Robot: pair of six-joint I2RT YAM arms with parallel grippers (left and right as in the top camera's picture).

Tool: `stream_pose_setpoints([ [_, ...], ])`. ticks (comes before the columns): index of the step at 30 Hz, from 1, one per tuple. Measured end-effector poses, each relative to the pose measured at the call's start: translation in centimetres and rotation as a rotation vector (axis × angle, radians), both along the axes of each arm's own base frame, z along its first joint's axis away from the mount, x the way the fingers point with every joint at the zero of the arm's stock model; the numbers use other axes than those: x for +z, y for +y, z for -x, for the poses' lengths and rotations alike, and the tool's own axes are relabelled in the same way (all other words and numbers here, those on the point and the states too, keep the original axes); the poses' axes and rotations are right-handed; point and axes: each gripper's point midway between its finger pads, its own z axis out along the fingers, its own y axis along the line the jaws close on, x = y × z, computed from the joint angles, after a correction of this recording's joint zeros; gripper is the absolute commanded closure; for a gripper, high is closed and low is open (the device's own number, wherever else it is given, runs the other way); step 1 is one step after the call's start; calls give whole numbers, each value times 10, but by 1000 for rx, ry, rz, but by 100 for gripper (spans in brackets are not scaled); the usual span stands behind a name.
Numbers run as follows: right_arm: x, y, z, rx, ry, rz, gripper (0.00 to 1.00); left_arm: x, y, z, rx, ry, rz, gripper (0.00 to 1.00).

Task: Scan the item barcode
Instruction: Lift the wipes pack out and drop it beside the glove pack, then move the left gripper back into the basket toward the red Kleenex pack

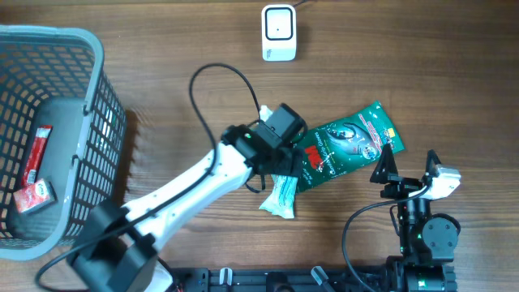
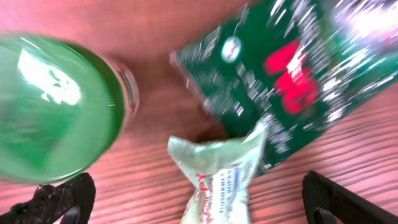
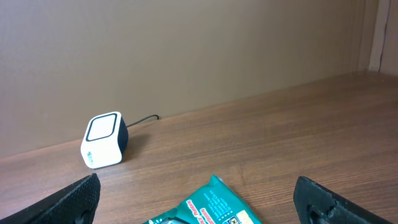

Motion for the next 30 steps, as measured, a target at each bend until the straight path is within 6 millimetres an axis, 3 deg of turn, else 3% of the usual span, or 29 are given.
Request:
stream_pose_setpoints([
  [5,0,0,0,0,0,0,0,79,10,-32,52,-207,90,0],
  [10,0,0,0,0,0,0,0,188,49,-55,181,-473,205,0],
  [11,0,0,0,0,0,0,0,220,73,-56,243,-557,233,0],
  [12,0,0,0,0,0,0,0,238,88,-56,284,-607,245,0],
  [15,0,0,0,0,0,0,0,279,145,-52,436,-744,242,0],
  [17,0,0,0,0,0,0,0,303,199,-44,594,-844,203,0],
  [20,0,0,0,0,0,0,0,319,267,-31,812,-929,127,0],
  [23,0,0,0,0,0,0,0,317,331,-13,1061,-941,58,0],
  [26,0,0,0,0,0,0,0,302,381,5,1282,-900,16,0],
  [28,0,0,0,0,0,0,0,282,416,14,1446,-830,14,0],
  [30,0,0,0,0,0,0,0,265,437,14,1528,-772,20,2],
])
